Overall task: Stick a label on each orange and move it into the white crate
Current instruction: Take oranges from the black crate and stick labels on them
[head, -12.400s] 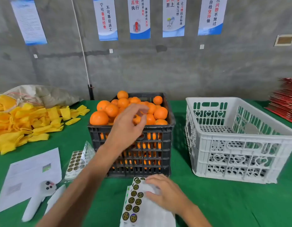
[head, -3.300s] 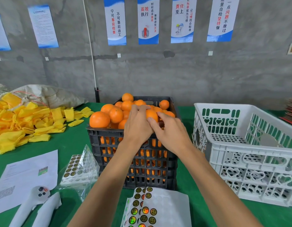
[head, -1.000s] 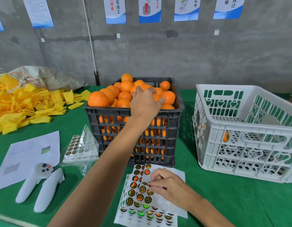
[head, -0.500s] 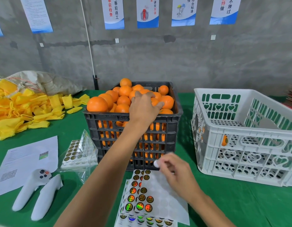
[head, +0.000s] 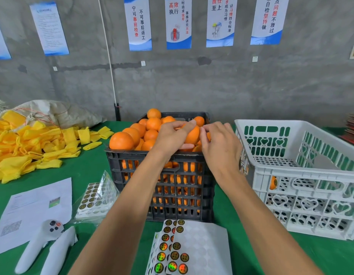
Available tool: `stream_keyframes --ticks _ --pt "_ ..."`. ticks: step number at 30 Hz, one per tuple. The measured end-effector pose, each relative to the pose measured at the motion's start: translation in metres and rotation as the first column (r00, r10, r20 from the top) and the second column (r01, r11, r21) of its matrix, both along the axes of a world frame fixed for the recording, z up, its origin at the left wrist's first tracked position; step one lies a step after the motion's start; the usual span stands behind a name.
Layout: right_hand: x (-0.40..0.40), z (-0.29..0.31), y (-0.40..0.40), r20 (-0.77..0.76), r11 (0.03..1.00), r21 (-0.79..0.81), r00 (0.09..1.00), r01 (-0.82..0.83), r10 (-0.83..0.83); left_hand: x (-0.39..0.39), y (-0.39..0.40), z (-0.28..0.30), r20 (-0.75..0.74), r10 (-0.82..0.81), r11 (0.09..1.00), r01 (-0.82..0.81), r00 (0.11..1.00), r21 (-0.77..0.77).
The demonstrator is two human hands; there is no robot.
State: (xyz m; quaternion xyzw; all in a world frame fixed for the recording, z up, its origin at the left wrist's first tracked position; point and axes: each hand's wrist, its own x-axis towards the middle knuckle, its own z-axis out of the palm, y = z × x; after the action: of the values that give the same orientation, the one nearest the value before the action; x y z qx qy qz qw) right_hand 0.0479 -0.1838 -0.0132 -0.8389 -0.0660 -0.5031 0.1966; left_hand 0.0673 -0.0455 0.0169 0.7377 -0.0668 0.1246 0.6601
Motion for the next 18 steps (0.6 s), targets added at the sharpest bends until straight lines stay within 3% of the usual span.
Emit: stream_keyframes --ticks 2,4,6,10,12,13,14,15,16,17,18 --pt "0.004 -0.001 -0.001 -0.035 0.973 0.134 0.98 -0.19 0.197 0.001 -0.001 0.003 -0.037 -0.005 0.997 0.002 0.999 -0.082" --pt "0.005 -0.003 -0.004 -0.06 0.851 0.313 0.885 -0.422 0.461 0.002 -0.001 0.004 -0.059 0.023 0.99 -0.031 0.998 -0.14" --pt "0.001 -0.004 -0.002 -0.146 0.815 0.314 0.823 -0.488 0.549 0.005 -0.004 0.004 -0.062 0.062 0.985 -0.071 0.996 -0.16" --pt "-0.001 -0.007 0.0 -0.247 0.96 0.135 0.93 -0.244 0.271 -0.005 -0.025 0.005 0.057 0.036 0.993 -0.042 0.998 0.112" --pt "0.001 -0.002 -0.01 -0.216 0.993 0.086 0.971 -0.084 0.1 -0.015 -0.026 0.006 0.114 -0.075 0.955 0.038 0.991 0.293" --pt "0.002 0.0 -0.02 -0.209 0.999 0.049 0.978 -0.005 0.015 -0.017 -0.02 0.006 0.146 -0.07 0.914 0.005 0.987 0.405" --pt "0.003 0.001 -0.032 -0.206 0.997 0.009 0.976 0.073 -0.069 -0.014 -0.01 0.008 0.191 0.015 0.832 -0.118 0.982 0.543" --pt "0.004 0.001 -0.046 -0.2 0.989 -0.017 0.969 0.144 -0.144 -0.011 0.004 0.011 0.248 0.187 0.668 -0.308 0.95 0.677" --pt "0.006 0.0 -0.061 -0.197 0.979 -0.025 0.959 0.204 -0.205 -0.009 0.02 0.015 0.286 0.386 0.449 -0.45 0.877 0.772" --pt "0.008 -0.001 -0.076 -0.205 0.968 -0.015 0.947 0.249 -0.247 -0.008 0.037 0.017 0.248 0.542 0.297 -0.459 0.803 0.837" --pt "0.009 -0.003 -0.09 -0.229 0.96 0.002 0.935 0.279 -0.271 -0.008 0.053 0.02 0.154 0.644 0.252 -0.398 0.75 0.882"
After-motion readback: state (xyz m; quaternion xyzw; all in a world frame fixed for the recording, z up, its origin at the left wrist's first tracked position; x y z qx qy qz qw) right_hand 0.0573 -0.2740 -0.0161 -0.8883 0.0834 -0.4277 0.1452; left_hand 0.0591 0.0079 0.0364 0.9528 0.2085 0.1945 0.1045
